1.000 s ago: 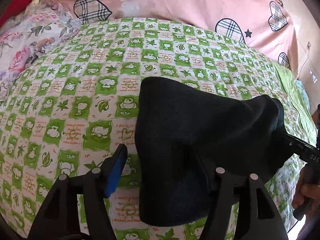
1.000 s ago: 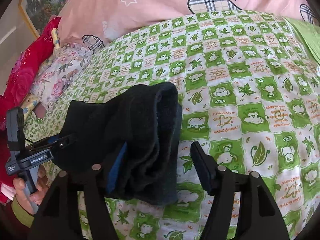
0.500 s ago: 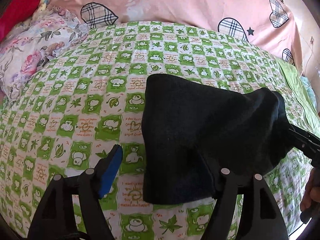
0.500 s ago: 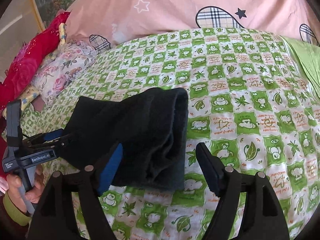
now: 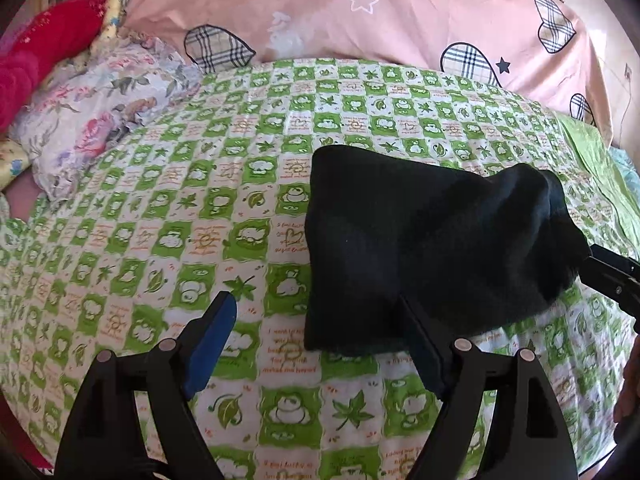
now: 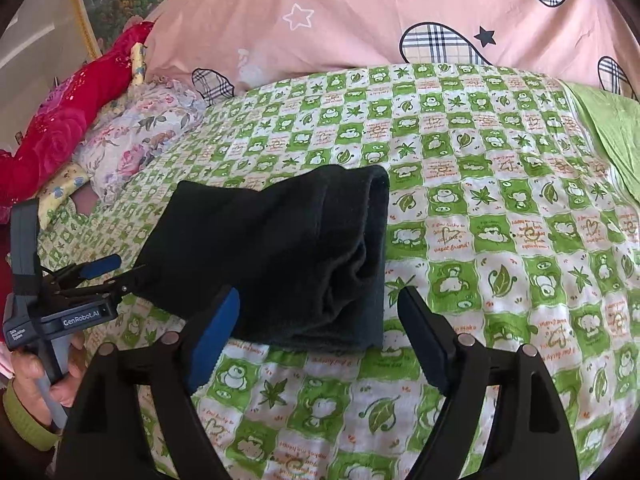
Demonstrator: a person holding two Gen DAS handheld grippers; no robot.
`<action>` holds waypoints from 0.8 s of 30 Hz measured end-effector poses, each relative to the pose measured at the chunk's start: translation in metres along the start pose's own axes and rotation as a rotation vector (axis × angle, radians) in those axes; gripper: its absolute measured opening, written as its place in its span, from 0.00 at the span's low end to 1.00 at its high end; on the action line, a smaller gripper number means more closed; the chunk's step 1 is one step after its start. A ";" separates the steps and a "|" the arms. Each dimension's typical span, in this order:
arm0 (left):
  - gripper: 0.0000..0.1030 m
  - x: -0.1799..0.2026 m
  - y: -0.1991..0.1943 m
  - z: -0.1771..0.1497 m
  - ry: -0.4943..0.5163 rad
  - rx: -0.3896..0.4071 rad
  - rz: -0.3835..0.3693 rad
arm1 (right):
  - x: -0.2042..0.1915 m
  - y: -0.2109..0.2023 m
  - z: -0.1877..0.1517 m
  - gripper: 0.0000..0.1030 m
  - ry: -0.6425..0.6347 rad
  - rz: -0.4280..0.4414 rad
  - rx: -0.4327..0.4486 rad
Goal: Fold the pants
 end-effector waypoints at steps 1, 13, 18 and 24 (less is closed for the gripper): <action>0.80 0.000 -0.004 -0.002 0.003 0.008 0.011 | -0.001 -0.002 -0.002 0.80 -0.005 -0.008 0.002; 0.81 0.000 -0.028 -0.026 0.027 0.047 0.090 | -0.015 -0.024 -0.016 0.83 -0.056 -0.028 0.052; 0.81 -0.002 -0.040 -0.031 0.016 0.080 0.103 | -0.022 -0.032 -0.020 0.84 -0.087 -0.053 0.074; 0.81 -0.001 -0.048 -0.030 0.019 0.100 0.101 | -0.029 -0.035 -0.022 0.86 -0.089 -0.055 0.089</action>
Point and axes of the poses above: each gripper's, at about its wrist camera, not at the fingertips, and y roughly the way its jaws point, x to its right, z to its top, the point moved 6 cm from there along y, roughly the way its jaws point, and after that the axes turned 1 degree about -z, right-handed, at the moved point
